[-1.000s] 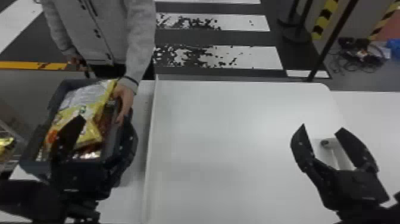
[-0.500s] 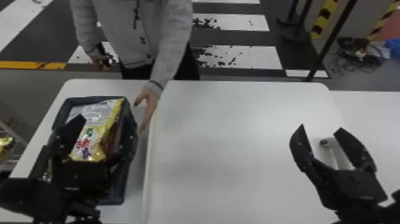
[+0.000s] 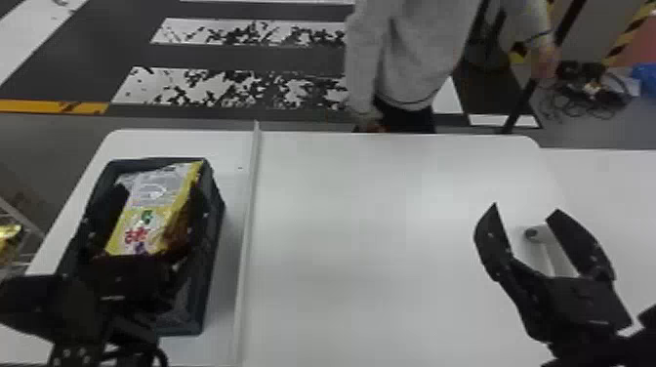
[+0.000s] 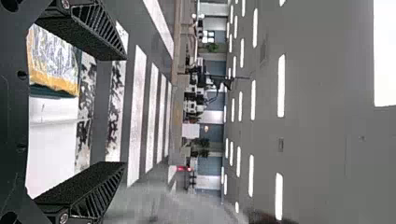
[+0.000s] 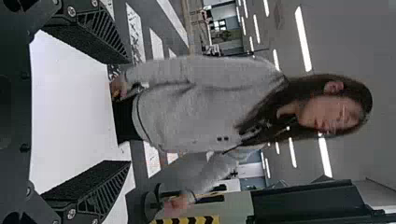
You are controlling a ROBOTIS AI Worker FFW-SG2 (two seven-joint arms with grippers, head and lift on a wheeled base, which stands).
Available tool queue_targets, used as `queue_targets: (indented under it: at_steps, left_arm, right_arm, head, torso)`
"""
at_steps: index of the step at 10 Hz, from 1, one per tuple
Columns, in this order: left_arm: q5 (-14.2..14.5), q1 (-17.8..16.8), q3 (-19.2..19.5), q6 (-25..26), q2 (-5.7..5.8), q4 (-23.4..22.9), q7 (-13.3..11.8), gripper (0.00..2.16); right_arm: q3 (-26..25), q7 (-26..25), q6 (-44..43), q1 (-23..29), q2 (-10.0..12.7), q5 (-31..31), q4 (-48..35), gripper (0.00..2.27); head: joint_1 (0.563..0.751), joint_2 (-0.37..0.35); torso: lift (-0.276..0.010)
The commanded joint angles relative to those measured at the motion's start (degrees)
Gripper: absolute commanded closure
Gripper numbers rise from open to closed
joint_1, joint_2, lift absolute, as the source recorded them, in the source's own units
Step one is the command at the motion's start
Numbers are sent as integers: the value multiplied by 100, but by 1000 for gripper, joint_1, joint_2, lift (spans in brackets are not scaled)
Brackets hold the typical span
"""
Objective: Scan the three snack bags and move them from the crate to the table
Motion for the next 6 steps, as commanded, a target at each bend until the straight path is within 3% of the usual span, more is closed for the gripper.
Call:
queue_targets:
  at_steps: [1, 2, 3, 6]
  left_arm:
    - [-242, -93, 8, 664, 0, -152, 226, 73]
    - [-418, -181, 8, 1174, 0, -223, 279, 73]
    - [-602, -304, -10, 2334, 0, -390, 323, 80]
    - [-1112, -497, -98, 3635, 0, -442, 552, 80]
  right_arm:
    - [8, 0, 3, -37, -9, -11, 53, 127]
    - [8, 0, 21, -64, -26, -29, 89, 127]
    - [8, 0, 38, -81, -44, -38, 97, 127]
    - [17, 0, 73, -178, -97, -90, 168, 124]
  head:
    - [695, 17]
    - [695, 31]
    - [695, 37]
    - [695, 58]
  torso:
    - [-62]
    - [-62]
    - [-62]
    - [-62]
